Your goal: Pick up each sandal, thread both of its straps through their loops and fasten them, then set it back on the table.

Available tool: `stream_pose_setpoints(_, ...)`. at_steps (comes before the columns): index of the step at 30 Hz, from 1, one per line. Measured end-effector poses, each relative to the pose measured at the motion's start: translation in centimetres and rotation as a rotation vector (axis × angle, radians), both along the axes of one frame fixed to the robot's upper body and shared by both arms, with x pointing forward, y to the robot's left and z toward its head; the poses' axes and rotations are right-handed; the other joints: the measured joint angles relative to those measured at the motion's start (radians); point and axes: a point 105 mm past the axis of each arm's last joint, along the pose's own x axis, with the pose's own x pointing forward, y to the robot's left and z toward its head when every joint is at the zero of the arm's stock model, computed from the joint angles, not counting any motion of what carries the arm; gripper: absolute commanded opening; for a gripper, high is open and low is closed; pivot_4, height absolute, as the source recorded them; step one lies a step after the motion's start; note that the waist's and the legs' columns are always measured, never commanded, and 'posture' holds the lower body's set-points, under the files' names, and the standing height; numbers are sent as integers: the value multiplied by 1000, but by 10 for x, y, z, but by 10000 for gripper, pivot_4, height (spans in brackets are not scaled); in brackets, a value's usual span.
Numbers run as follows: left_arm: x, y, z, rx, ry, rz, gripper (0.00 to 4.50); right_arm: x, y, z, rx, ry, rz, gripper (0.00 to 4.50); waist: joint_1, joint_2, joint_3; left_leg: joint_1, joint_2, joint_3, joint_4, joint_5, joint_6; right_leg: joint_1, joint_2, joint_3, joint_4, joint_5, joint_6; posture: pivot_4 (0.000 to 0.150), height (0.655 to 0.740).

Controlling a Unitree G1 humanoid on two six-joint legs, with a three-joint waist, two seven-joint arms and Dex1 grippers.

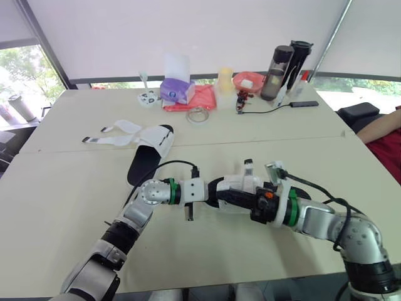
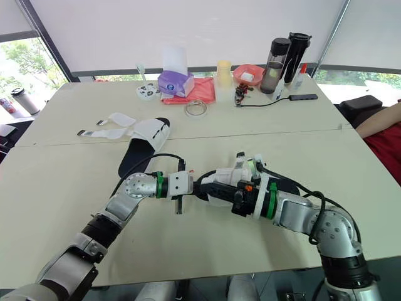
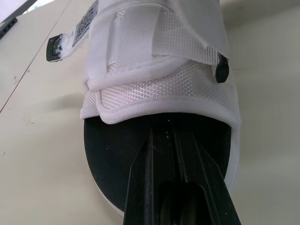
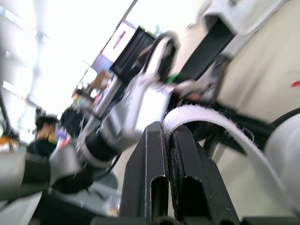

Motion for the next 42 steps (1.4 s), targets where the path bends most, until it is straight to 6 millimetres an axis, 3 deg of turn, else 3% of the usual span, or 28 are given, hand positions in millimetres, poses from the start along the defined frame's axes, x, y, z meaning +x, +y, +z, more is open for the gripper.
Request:
stream_pose_setpoints(4, 0, 0, -1, -3, 3, 9, 0, 16, -4, 6, 48, -14, -85, 19976, -1, 1, 0, 3, 1, 0, 0, 0, 0, 3, 1, 0, 0, 0, 0, 1500, 7400)
stream_pose_setpoints(8, 0, 0, -1, -2, 4, 7, 0, 26, -17, 17, 63, -59, -160, 41903, -1, 1, 0, 6, 1, 0, -1, 0, 0, 3, 1, 0, -1, 0, 0, 1500, 7400)
stream_pose_setpoints(9, 0, 0, -1, -2, 4, 7, 0, 27, -18, 16, 55, -59, -166, 44271, 0, 1, -1, 6, 1, 0, -1, 0, 0, 3, 1, 0, 0, 0, 0, 1500, 7400)
stream_pose_setpoints(15, 0, 0, -1, -2, 3, 8, 0, 32, -28, 16, -77, -143, -203, 44271, -1, 2, -1, 6, 1, 1, -1, 0, 0, 3, 1, 1, 0, 0, 0, 1500, 7400)
stream_pose_setpoints(20, 1, 0, -2, 1, 7, 4, 0, 54, -38, 52, -379, -493, -191, 44271, 0, 4, 0, 8, 1, 1, -1, 0, -1, 4, 1, -1, -1, -2, 3, 1500, 7400)
stream_pose_setpoints(22, 1, -2, -2, 0, 10, -2, 0, 54, -34, 46, -437, -530, -99, 44271, 2, 3, -1, 9, 1, 1, -1, -1, -1, 5, 1, -1, -2, -3, 4, 1500, 7400)
stream_pose_setpoints(26, 3, -3, -1, 2, 10, -4, 0, 53, -29, 13, -485, -455, 53, 44271, 2, 4, 0, 8, 0, 1, -1, 0, -1, 5, -1, 0, -2, -2, 2, 1500, 7400)
stream_pose_setpoints(33, 2, -4, -2, -10, 9, 0, 0, 73, -28, 15, -496, -460, 105, 44271, 5, 4, 0, 8, -1, 1, 0, -1, -2, 6, -1, 0, -2, -1, 1, 1500, 7400)
stream_pose_setpoints(36, 2, -3, -3, -16, 8, 8, 0, 73, -23, 11, -447, -405, 156, 36003, 2, 4, -1, 8, -1, 1, 0, 0, -1, 5, -1, 0, -1, 0, 1, 1500, 7400)
stream_pose_setpoints(37, 1, -3, -3, -19, 8, 10, 0, 72, -21, 11, -436, -397, 174, 31238, 3, 4, 0, 8, -1, 1, 0, 0, -1, 5, -1, 0, -1, 0, 1, 1500, 7400)
stream_pose_setpoints(38, 1, -3, -3, -23, 7, 15, 0, 71, -19, 12, -429, -392, 197, 22223, 4, 4, 0, 8, -1, 0, 0, 0, -1, 5, 0, 0, -1, 0, 1, 1500, 7400)
stream_pose_setpoints(39, 1, -3, -3, -24, 7, 17, 0, 71, -18, 12, -429, -392, 200, 21377, 4, 4, 0, 8, -1, 0, 0, 0, -1, 5, 0, 0, -1, 0, 1, 1500, 7400)
stream_pose_setpoints(40, 1, -3, -3, -25, 6, 20, 0, 71, -17, 13, -425, -389, 213, 14720, 3, 4, 0, 8, -1, 1, 0, -1, -2, 5, 0, 0, -1, 0, 1, 1500, 7400)
stream_pose_setpoints(42, 1, -3, -3, -25, 6, 21, 0, 71, -16, 12, -417, -386, 220, 6841, 2, 4, -1, 8, -1, 1, 0, -1, -2, 5, 0, 0, -1, 0, 1, 1500, 7400)
